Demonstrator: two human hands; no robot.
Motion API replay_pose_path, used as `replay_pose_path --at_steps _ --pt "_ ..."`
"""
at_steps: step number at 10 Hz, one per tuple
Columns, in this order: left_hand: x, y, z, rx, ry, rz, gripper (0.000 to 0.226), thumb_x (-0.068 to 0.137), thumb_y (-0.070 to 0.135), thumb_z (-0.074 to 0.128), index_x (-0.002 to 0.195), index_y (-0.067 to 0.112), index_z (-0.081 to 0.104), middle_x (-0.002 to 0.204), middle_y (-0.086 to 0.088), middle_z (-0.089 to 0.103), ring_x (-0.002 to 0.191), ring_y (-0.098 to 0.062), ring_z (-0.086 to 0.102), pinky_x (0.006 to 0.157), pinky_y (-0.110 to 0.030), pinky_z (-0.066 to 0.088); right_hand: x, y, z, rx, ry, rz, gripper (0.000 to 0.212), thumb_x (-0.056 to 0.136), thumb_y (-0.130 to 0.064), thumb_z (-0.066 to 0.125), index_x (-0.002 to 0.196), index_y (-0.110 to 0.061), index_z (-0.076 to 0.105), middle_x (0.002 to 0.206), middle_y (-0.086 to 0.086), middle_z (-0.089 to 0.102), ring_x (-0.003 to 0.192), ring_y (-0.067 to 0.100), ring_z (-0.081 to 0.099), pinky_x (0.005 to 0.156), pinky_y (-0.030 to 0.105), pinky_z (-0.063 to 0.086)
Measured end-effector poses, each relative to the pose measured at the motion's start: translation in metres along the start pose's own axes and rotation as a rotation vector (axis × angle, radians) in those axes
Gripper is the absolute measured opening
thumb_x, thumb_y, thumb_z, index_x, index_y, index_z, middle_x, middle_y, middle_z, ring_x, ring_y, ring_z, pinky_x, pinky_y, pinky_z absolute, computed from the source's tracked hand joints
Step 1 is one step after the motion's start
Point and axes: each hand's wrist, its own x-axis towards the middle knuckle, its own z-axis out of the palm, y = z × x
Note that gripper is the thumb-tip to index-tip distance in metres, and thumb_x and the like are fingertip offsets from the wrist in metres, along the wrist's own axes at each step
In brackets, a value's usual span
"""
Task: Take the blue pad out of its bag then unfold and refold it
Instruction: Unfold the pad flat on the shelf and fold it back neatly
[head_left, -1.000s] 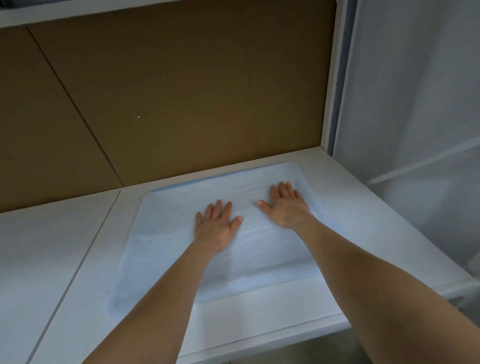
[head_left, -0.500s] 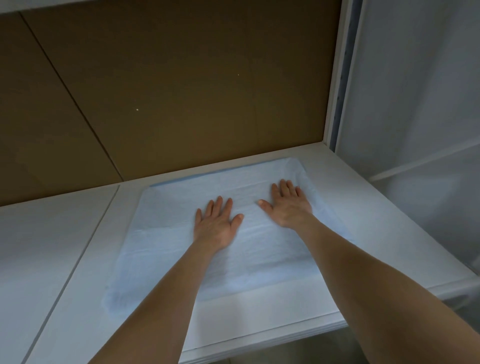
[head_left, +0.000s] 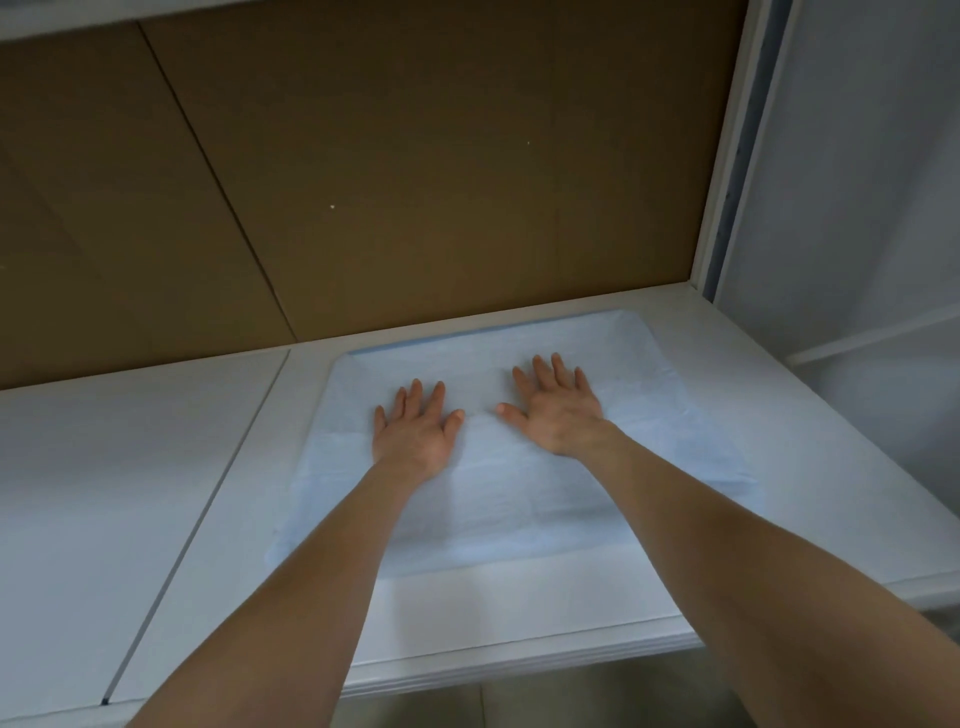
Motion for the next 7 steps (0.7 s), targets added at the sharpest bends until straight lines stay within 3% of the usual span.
replay_pose_path --at_steps 7 --pt "-0.0021 -0.0028 0.0132 0.030 -0.030 0.003 0.061 0.097 0.055 0.007 0.151 0.031 -0.007 0.160 0.001 -0.012 0.148 -0.019 -0.009 0.119 -0.047 -0.005 -0.0024 0.0040 0.0152 -0.010 -0.014 -0.004 0.072 0.093 -0.067 0.008 0.153 -0.029 -0.003 0.161 0.003 -0.011 0.148 0.026 -0.011 0.119 0.049 -0.003"
